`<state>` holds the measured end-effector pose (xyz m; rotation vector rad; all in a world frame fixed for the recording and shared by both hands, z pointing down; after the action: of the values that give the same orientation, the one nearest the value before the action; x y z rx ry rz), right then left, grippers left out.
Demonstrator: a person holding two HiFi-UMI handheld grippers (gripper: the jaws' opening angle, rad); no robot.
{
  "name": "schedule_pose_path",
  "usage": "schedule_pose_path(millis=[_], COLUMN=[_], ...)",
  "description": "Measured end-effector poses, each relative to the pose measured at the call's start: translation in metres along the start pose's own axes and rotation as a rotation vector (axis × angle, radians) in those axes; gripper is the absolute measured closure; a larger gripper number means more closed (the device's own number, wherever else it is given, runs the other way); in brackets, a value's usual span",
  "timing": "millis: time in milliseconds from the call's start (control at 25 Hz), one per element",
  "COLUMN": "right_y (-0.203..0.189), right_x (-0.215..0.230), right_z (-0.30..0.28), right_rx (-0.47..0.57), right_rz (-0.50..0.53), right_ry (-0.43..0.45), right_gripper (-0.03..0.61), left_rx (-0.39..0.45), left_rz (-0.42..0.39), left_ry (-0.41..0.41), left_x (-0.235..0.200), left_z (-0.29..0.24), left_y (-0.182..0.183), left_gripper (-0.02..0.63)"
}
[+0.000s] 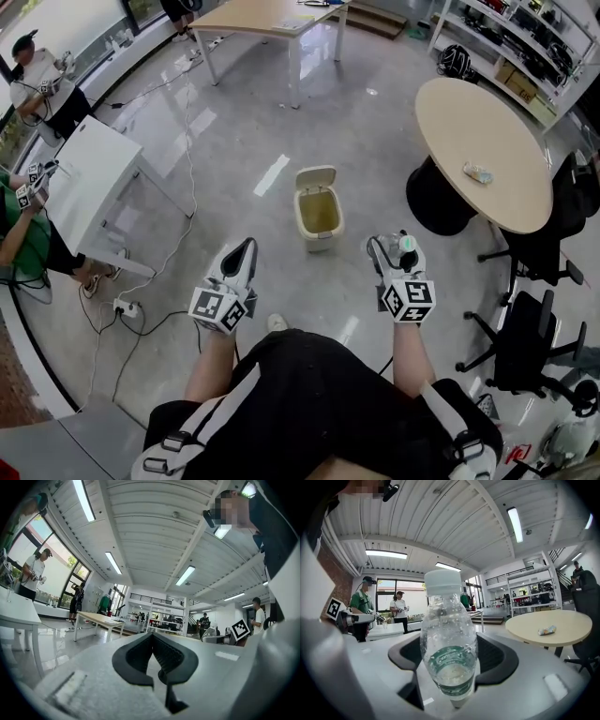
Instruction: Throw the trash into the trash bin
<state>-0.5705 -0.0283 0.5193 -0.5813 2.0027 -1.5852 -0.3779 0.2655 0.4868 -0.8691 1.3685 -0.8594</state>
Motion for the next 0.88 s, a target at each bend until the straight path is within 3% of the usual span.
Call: schedule_pose_path(millis=[360,880], right_y=[0.032,0.042], right_x=[-0.034,-0.080], right_z=[-0.068,-0.141], right_rx=[0.023,0.005], right_rz=[0.034,0.042], right_ry=[0.028,0.077], right_gripper=[0.250,0.250], left_rx=[0.027,0.017], left_rz=[-0.007,0.006], left_ry=[0.000,0.028], left_x=[-0.064,-0.134], left_z=[-0.013,-0.021], left_y=[0.033,0.054], left_gripper=[0.614,0.614])
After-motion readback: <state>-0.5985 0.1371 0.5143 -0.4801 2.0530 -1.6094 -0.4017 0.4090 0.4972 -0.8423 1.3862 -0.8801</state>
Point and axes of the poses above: the fingertips, and each gripper's own axes: z backward along the fingers, x to its right, y out of its top, the point moved 5 cm from there along z, backward along the fingers, and after that the axes turned 14 degrees about z, right-handed, at the moved point
